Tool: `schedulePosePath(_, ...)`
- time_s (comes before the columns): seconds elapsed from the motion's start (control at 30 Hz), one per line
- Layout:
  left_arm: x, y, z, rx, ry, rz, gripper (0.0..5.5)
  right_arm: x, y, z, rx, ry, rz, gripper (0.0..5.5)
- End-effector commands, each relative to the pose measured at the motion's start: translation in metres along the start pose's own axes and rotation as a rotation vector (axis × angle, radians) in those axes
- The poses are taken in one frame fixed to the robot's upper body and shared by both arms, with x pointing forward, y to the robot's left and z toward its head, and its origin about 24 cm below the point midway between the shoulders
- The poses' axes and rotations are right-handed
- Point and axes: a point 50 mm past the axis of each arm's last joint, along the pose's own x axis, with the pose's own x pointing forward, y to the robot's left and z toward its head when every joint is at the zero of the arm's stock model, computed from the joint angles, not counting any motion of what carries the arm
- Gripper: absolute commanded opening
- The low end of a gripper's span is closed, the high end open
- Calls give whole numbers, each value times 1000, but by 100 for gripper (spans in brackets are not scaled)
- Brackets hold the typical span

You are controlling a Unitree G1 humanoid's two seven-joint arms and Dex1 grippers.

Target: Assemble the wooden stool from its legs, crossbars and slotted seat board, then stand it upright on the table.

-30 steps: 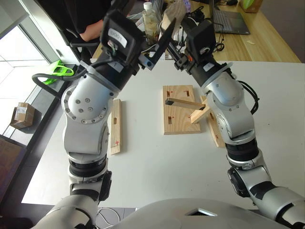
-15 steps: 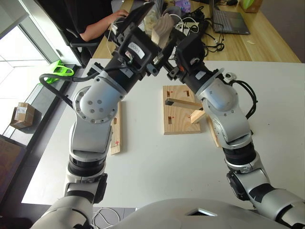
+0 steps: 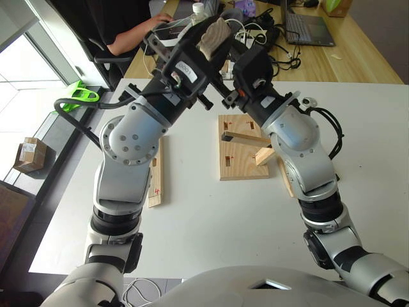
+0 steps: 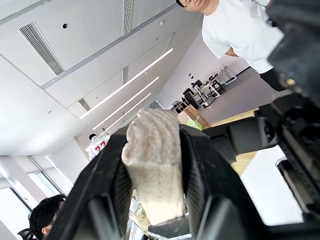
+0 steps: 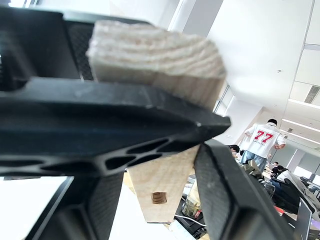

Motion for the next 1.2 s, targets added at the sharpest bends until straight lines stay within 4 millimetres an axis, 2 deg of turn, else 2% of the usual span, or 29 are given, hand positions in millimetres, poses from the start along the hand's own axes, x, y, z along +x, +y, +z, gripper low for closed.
schedulePosePath(0.03,-3,6,-12,-16,72,30,118,0,2,11,-56,-66,23,200)
schedulePosePath(0.17,-3,17,-11,-74,69,103,109,-3,5,14,-213,-101,71,200)
schedulePosePath(0.2,-3,19,-12,-84,69,119,107,-3,6,14,-246,-111,80,237)
schedulePosePath(0.4,-5,28,-13,-130,74,196,102,-4,6,13,-360,-133,93,316)
schedulePosePath(0.53,-9,45,-13,-162,75,296,102,-4,-5,17,-441,-127,63,389)
schedulePosePath(0.6,-13,58,-13,-179,71,363,102,-4,-22,27,-518,-130,41,392)
schedulePosePath(0.7,-23,88,-16,-310,55,526,102,-9,-65,62,-562,-175,-73,392)
schedulePosePath(0.77,-38,111,-27,-528,40,679,102,-20,-113,93,-447,-239,-268,392)
schedulePosePath(0.8,-48,120,-35,-668,43,759,102,-31,-141,100,-375,-252,-381,392)
schedulePosePath(0.83,-60,125,-46,-806,60,830,102,-46,-168,94,-308,-228,-498,392)
schedulePosePath(0.87,-69,126,-58,-941,92,870,102,-65,-192,76,-242,-156,-612,392)
schedulePosePath(0.9,-77,125,-68,-1043,140,894,102,-84,-205,51,-184,-61,-692,392)
schedulePosePath(0.93,-82,120,-76,-1119,198,890,102,-101,-210,24,-142,43,-739,392)
schedulePosePath(0.97,-87,112,-82,-1170,271,866,102,-116,-204,-8,-110,163,-742,392)
schedulePosePath(1.0,-87,101,-88,-1220,346,813,102,-130,-189,-38,-67,270,-723,392)
schedulePosePath(1.03,-85,87,-92,-1267,417,746,102,-142,-166,-66,-14,369,-679,392)
schedulePosePath(1.1,-80,55,-94,-1344,519,605,102,-160,-114,-108,99,518,-568,392)
schedulePosePath(1.2,-76,12,-93,-1442,595,503,102,-175,-55,-132,224,621,-445,392)
